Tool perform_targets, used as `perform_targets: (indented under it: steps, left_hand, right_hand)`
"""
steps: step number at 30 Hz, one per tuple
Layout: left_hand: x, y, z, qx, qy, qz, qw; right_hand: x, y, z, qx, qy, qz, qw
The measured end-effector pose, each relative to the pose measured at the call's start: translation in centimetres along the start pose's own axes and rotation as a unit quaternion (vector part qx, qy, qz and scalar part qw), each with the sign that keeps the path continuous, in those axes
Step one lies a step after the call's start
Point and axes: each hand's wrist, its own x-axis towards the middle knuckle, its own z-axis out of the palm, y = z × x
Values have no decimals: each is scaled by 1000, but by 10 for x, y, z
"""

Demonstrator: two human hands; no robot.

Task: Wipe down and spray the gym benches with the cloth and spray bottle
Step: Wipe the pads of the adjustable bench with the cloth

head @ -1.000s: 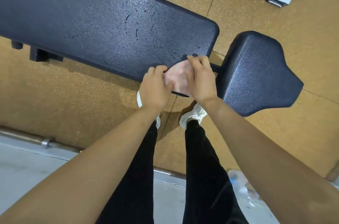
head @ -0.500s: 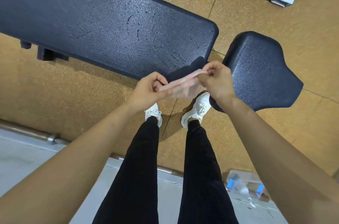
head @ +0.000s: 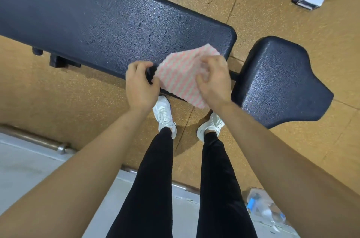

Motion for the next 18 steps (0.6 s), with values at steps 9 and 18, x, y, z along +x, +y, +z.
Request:
perform_targets:
  steps: [9, 18]
  left_hand:
    - [-11, -30, 3, 130, -69, 44, 988]
    - [-8, -39, -19, 90, -121, 66, 986]
  right_hand:
    - [16, 23, 36, -376, -165, -128, 903]
    - [92, 23, 1, -391, -102, -52, 913]
